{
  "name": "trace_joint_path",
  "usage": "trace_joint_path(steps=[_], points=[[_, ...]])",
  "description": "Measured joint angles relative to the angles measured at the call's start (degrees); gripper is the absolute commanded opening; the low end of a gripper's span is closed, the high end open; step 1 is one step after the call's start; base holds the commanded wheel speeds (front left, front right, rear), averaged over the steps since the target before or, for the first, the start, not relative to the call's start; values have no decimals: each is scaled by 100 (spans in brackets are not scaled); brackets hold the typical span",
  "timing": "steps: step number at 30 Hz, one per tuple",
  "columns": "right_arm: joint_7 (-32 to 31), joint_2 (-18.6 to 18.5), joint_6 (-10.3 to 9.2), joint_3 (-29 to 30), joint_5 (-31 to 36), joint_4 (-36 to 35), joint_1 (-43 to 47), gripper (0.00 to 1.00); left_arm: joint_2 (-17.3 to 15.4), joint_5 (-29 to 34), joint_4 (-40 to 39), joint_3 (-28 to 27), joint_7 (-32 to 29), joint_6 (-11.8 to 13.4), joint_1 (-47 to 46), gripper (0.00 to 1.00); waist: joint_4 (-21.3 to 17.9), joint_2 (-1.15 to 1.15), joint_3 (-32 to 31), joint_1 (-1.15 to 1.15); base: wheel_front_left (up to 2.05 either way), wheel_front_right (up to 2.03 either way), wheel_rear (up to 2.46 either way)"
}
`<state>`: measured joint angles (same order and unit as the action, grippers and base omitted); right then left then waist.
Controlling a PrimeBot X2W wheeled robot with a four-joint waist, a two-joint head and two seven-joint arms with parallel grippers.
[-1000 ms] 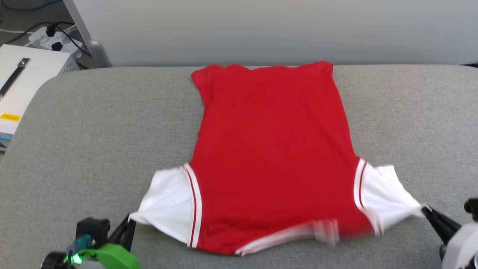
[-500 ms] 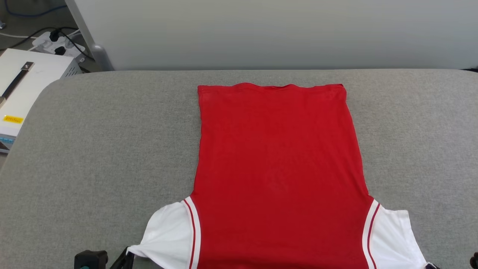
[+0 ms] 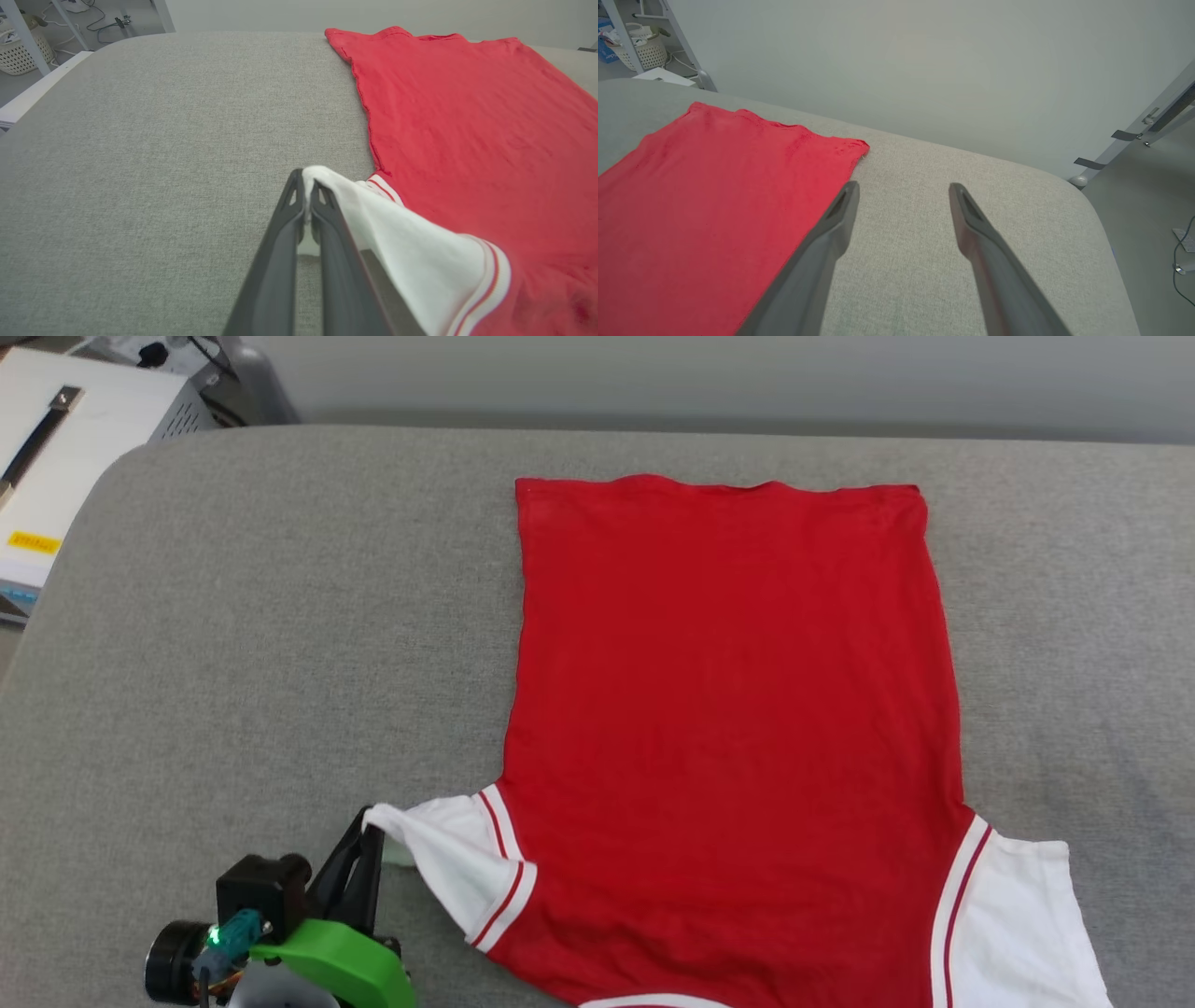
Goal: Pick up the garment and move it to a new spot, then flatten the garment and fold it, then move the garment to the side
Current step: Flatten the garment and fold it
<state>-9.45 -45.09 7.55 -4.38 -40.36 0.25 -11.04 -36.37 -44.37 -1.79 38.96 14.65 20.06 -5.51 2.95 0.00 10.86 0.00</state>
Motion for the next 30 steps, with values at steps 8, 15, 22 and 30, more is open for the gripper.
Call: trace_joint_path(steps=[8, 15, 22, 30], points=[[-2441, 132, -2, -233, 32, 497, -2541, 100, 436, 431, -269, 37, 1, 2, -554, 0, 422, 0, 689, 0, 0, 0, 0], [-4825, 353, -2, -568, 140, 1756, -4289, 100, 909, 724, -297, -23, 1, -227, -852, 0, 883, 0, 1328, 0, 0, 0, 0], [-5441, 716, -2, -477, 773, 2616, -4948, 100, 1317, 1015, -149, -219, 1, -565, -1045, 0, 1339, 0, 1922, 1, 0, 0, 0], [-5423, 613, -3, -576, 901, 2765, -4680, 100, 1637, 1196, 144, -442, 1, -903, -1048, 0, 1720, 0, 2359, 0, 0, 0, 0]])
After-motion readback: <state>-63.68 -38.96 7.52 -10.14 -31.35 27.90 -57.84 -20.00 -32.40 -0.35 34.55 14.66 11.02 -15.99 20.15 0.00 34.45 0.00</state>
